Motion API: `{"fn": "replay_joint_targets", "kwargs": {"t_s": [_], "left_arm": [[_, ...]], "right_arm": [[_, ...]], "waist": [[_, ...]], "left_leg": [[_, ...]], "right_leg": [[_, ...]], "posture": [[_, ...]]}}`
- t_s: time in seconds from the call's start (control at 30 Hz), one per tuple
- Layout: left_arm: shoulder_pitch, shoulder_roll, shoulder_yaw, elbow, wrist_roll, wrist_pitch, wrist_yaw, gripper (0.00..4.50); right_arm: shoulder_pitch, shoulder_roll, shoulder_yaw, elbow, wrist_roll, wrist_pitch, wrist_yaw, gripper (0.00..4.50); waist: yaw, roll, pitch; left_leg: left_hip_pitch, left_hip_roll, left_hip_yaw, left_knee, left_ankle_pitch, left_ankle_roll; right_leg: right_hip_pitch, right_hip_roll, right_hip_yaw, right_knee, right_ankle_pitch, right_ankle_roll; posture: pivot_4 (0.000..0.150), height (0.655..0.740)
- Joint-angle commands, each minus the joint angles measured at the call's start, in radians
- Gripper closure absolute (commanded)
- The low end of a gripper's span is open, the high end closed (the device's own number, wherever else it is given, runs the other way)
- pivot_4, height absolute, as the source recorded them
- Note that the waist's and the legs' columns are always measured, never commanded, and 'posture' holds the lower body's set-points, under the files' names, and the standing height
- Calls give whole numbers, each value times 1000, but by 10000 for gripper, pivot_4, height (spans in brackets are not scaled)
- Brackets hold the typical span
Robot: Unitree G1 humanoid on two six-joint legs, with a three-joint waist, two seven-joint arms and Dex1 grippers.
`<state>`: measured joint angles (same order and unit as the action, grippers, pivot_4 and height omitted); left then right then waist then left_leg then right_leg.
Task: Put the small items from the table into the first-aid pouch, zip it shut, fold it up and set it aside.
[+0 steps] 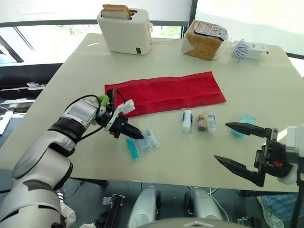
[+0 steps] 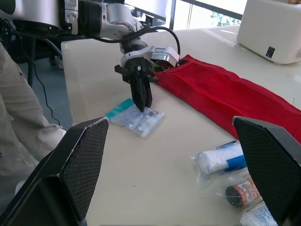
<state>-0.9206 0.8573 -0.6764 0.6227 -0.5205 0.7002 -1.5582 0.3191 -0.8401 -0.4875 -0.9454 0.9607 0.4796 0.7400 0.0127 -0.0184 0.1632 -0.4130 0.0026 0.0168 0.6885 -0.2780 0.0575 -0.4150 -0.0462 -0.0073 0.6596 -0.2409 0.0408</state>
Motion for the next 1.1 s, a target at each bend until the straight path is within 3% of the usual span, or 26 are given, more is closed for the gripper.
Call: {"fn": "replay_joint_targets", "kwargs": {"t_s": [0.03,0.13,0.3,0.43,0.57,0.83,0.97,1.0,1.1], "left_arm": [[48,20,105,-87,-41,122,-47,44773],[91,29,227,-157,-102,247,19,44773],[212,-90,688,-414,-263,542,519,44773],[300,-337,989,-709,-267,700,951,44773],[352,-545,1069,-916,-223,707,1212,44773],[429,-639,1030,-1076,-208,670,1333,44773],[438,-645,1030,-1095,-222,661,1333,45000],[440,-645,1031,-1097,-226,662,1333,45000],[439,-651,1034,-1099,-239,661,1339,45000]], "right_arm": [[-24,6,13,-30,14,-11,-34,0],[-57,30,82,-38,25,5,-100,0],[-232,190,385,8,-19,174,-451,0],[-379,329,522,113,21,336,-678,0],[-531,501,571,278,86,430,-814,0],[-729,664,583,485,98,506,-871,0],[-762,698,572,529,80,517,-873,19061],[-769,707,568,537,76,519,-877,20979],[-781,729,566,554,58,525,-890,20979]], "waist": [[0,0,0],[-2,-1,0],[-4,-1,0],[2,-1,0],[0,-2,0],[-3,-1,0],[0,-1,0],[0,-1,0],[-4,-1,0]], "left_leg": [[0,0,0,0,0,0],[0,0,0,0,0,0],[-1,2,-3,1,0,-1],[-2,1,-3,2,3,-6],[-1,-1,-3,1,4,-8],[0,-1,-3,-2,6,-10],[-1,-1,-2,-2,6,-10],[-1,-1,-2,-2,6,-10],[0,-1,-2,-2,6,-10]], "right_leg": [[0,0,0,0,0,0],[0,0,0,0,0,0],[-1,-6,1,1,0,0],[-2,-8,1,2,0,0],[-1,-8,1,3,0,0],[-3,-6,2,4,1,-1],[-2,-2,1,3,1,-1],[-2,-2,1,3,1,-1],[-3,-2,1,4,1,-1]], "posture": [[1500,7400],[1500,7400],[1500,7400],[1500,7400],[1500,7400],[1500,7400],[1500,7400],[1500,7400],[1500,7400]]}}
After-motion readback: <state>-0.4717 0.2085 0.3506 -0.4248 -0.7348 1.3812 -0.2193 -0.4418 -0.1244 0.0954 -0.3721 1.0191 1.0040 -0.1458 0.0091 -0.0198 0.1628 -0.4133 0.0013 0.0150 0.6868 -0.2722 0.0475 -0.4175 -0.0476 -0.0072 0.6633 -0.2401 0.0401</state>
